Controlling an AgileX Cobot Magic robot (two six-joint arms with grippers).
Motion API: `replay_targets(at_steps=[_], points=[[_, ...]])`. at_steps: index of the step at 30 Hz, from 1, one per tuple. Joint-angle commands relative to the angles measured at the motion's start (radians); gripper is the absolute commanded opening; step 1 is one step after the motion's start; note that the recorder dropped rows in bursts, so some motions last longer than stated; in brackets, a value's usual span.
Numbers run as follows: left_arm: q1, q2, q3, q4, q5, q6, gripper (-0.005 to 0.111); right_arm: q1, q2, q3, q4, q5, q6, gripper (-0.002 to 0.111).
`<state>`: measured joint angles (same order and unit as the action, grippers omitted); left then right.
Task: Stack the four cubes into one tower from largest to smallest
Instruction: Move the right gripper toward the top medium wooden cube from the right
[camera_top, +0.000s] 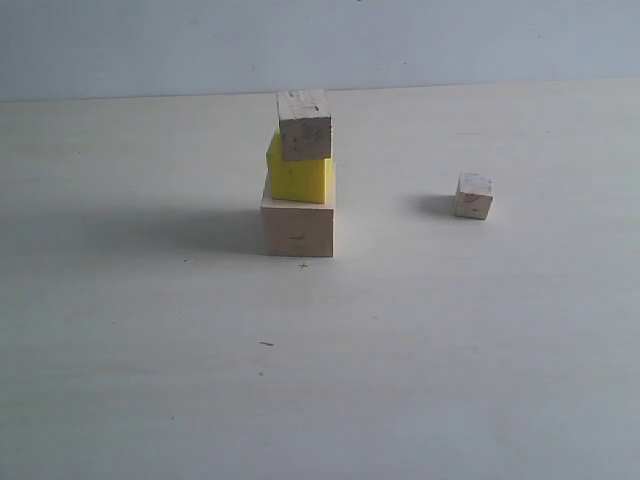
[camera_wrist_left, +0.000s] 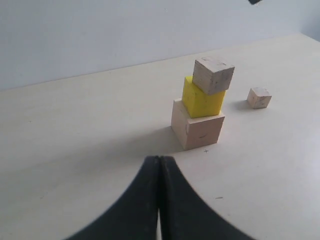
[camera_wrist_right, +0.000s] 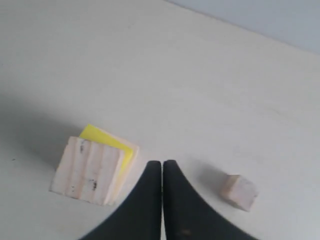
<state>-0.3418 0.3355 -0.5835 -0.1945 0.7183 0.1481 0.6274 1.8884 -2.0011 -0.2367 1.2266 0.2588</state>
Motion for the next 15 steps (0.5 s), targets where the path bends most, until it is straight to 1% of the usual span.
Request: replay_targets(at_steps=[1, 6, 12, 15], points=[[0.005, 0.012, 0.014, -0.020, 0.006, 0.007, 0.000, 0.000, -0.040, -0.010, -0.092, -0.006, -0.053, 0.000], [0.005, 0.012, 0.014, -0.027, 0.004, 0.007, 0.000, -0.037, -0.079, 0.020, -0.102, -0.006, -0.058, 0.000], [0.005, 0.012, 0.014, -0.026, 0.001, 0.007, 0.000, -0.111, -0.151, 0.184, -0.101, -0.006, -0.049, 0.000], [0.005, 0.012, 0.014, -0.026, -0.006, 0.007, 0.000, -0.124, -0.212, 0.297, -0.112, -0.006, -0.029, 0.000]])
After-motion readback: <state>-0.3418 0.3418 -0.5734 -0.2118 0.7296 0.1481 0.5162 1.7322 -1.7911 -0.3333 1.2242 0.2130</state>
